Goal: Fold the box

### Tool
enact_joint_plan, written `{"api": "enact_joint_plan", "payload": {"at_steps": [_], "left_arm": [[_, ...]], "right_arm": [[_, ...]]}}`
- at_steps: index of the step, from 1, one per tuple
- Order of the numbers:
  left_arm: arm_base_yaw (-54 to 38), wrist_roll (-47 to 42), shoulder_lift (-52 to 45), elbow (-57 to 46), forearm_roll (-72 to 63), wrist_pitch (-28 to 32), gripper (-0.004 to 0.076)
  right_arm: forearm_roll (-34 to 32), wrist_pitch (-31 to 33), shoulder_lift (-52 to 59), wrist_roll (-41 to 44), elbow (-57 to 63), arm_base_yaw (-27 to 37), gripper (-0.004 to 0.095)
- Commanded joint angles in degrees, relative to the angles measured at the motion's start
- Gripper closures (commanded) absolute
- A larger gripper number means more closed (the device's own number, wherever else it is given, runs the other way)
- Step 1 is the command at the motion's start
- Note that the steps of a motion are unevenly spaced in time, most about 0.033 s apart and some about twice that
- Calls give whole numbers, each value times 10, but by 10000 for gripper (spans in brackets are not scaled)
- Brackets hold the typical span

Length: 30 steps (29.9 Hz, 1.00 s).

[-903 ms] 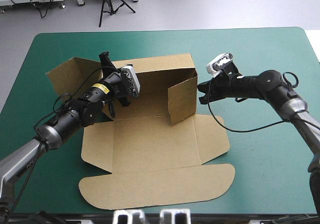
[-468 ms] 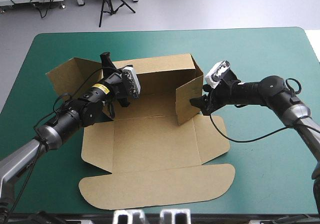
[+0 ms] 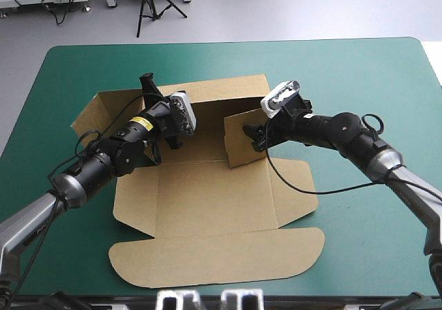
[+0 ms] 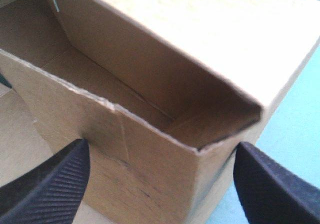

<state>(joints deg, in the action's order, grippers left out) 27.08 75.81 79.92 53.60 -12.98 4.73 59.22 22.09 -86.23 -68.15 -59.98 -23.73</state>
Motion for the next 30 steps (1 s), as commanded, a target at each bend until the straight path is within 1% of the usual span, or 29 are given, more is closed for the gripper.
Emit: {"api": "enact_joint_plan", "payload": {"at_steps": [1, 3, 5, 7, 8, 10, 12, 15, 17, 19, 21, 22, 25, 28, 30], "left_arm": [[9, -13, -10, 10, -23, -24, 733], [9, -13, -10, 10, -23, -27, 733], [9, -13, -10, 10, -23, -39, 733], [9, -13, -10, 10, -19, -66, 733], [9, -12, -10, 9, -19, -79, 733], [9, -12, -10, 9, -19, -96, 733], [9, -12, -10, 9, -19, -103, 733], [9, -12, -10, 9, -19, -113, 733], [9, -12, -10, 9, -20, -139, 733], [9, -12, -10, 9, -19, -164, 733], [9, -12, -10, 9, -19, -166, 733], [9, -12, -10, 9, -19, -165, 733], [12, -12, -10, 9, -19, -166, 733], [23, -8, -10, 9, -19, -170, 733], [34, -7, -10, 9, -19, -170, 731]], "right_arm": [[3, -80, 20, 35, -19, -19, 193], [-6, -116, 19, 52, -19, -24, 193], [-8, -138, 16, 57, -19, -24, 193], [-8, -153, 12, 60, -18, -24, 217], [-9, -155, 12, 60, -18, -24, 253], [-23, -153, 12, 60, -18, -24, 330], [-41, -150, 12, 60, -18, -24, 378], [-60, -125, 12, 72, -18, -24, 395], [-61, -104, 12, 73, -18, -24, 395], [-61, -99, 12, 73, -18, -24, 400], [-61, -96, 12, 73, -18, -24, 460], [-61, -90, 12, 73, -18, -24, 513], [-62, -67, 12, 61, -18, -24, 729], [-62, -58, 12, 49, -18, -24, 908], [-62, -58, 12, 49, -18, -24, 924]]}}
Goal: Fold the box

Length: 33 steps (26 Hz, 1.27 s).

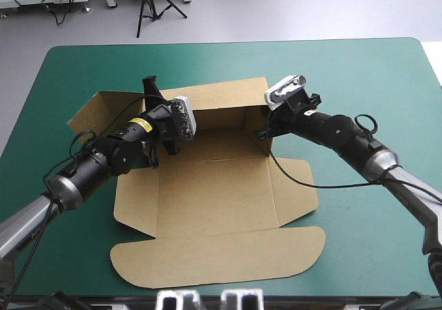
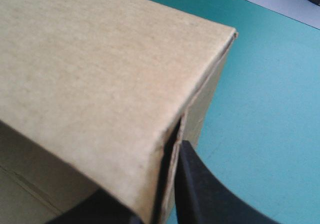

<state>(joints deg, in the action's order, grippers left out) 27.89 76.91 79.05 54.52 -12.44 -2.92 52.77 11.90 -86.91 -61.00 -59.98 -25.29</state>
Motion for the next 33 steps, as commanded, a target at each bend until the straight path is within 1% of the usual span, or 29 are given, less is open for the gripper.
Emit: {"api": "enact_joint_plan", "payload": {"at_steps": [1, 3, 5, 9, 12, 13, 15, 19, 22, 24, 26, 28, 29, 30, 31, 32, 33], "left_arm": [[34, -13, -1, 0, -24, -94, 726], [51, -5, -1, 0, -24, -101, 693], [72, -4, -1, 0, -24, -105, 635], [108, -13, -5, 0, -31, -102, 461], [126, -47, -18, 0, -31, -98, 351], [130, -61, -27, 0, -31, -98, 327], [140, -81, -48, 0, -31, -98, 314], [159, -83, -94, 0, -31, -94, 314], [170, -85, -146, 0, -31, -89, 315], [170, -88, -158, 0, -33, -89, 318], [170, -92, -165, 0, -35, -88, 344], [170, -104, -168, 0, -35, -83, 419], [170, -105, -169, 1, -35, -83, 482], [170, -105, -169, 7, -40, -85, 636], [170, -107, -169, 17, -57, -101, 727], [170, -118, -169, 32, -69, -115, 717], [170, -157, -168, 63, -73, -156, 713]], "right_arm": [[2, 42, 19, -21, -18, -8, 926], [4, 35, 19, -20, -18, -8, 926], [4, 13, 19, -18, -18, -8, 926], [4, -31, 19, -18, -18, -6, 925], [4, -40, 19, -17, -18, 3, 925], [4, -42, 19, -17, -18, 7, 925], [4, -43, 19, -11, -18, 16, 925], [4, -44, 19, -5, -18, 26, 925], [3, -42, 19, -5, -19, 29, 925], [3, -42, 19, -5, -20, 29, 925], [2, -38, 19, -5, -22, 29, 926], [1, -34, 19, -5, -24, 29, 926], [1, -34, 19, -5, -24, 29, 926], [-1, -31, 19, -5, -24, 29, 926], [-13, -30, 19, -4, -24, 29, 926], [-18, -30, 19, -1, -24, 29, 925], [-23, -29, 20, 2, -24, 29, 925]]}}
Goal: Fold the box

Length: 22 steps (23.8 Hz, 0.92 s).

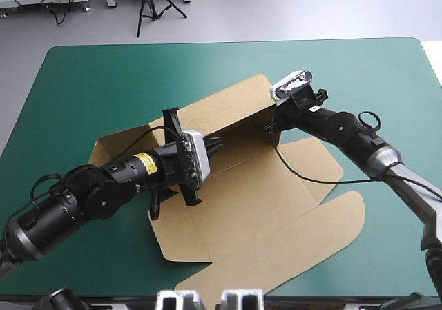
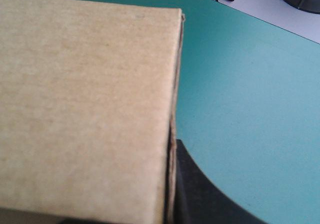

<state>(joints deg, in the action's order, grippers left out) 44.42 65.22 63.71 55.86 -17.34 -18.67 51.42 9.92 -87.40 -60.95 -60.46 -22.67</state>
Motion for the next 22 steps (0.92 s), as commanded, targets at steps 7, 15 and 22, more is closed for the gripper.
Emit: {"api": "enact_joint_plan", "payload": {"at_steps": [7, 15, 22], "left_arm": [[-155, -316, 27, 247, 89, -200, 713], [-405, -327, 51, 268, -8, -305, 712], [-535, -312, 61, 268, -70, -369, 713]], "right_arm": [[-68, 122, 37, 58, -54, 27, 926], [-319, 430, 47, 282, -252, 45, 926], [-420, 592, 10, 376, -346, 45, 926]]}}
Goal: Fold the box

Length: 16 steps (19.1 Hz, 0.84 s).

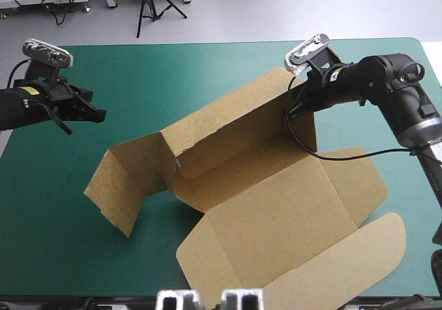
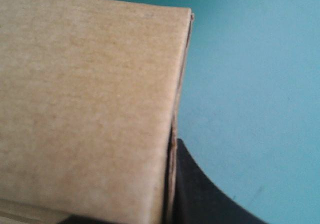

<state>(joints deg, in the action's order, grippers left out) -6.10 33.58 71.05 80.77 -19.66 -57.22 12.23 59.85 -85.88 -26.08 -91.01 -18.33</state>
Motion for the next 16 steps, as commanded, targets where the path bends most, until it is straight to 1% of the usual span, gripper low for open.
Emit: {"api": "enact_joint_plan", "payload": {"at_steps": [1, 4, 5, 7, 10, 11, 13, 14, 15, 16], "left_arm": [[-52, 13, -12, 19, -73, 20, 713], [-67, 23, -12, 19, -108, 17, 714], [-67, 23, -12, 19, -108, 20, 714], [-67, 23, -12, 19, -108, 20, 714], [-67, 20, -12, 19, -110, 7, 714], [-67, 19, -12, 19, -110, 2, 714], [-67, 19, -12, 19, -110, -14, 715], [-67, 19, -12, 19, -110, -21, 715], [-67, 19, -12, 19, -110, -23, 715], [-67, 19, -12, 19, -110, -26, 718]], "right_arm": [[-33, 116, -32, 42, -51, 2, 927], [-10, 116, -78, 42, -56, 2, 926], [-4, 116, -114, 57, -65, 2, 927], [-9, 116, -162, 80, -92, 2, 927], [-16, 116, -233, 78, -149, 2, 925], [-18, 116, -249, 64, -164, 2, 914], [-12, 116, -269, 37, -190, 2, 776], [-3, 116, -272, 36, -196, 2, 630], [4, 116, -272, 38, -203, 2, 504], [2, 116, -272, 61, -214, 2, 321]]}}
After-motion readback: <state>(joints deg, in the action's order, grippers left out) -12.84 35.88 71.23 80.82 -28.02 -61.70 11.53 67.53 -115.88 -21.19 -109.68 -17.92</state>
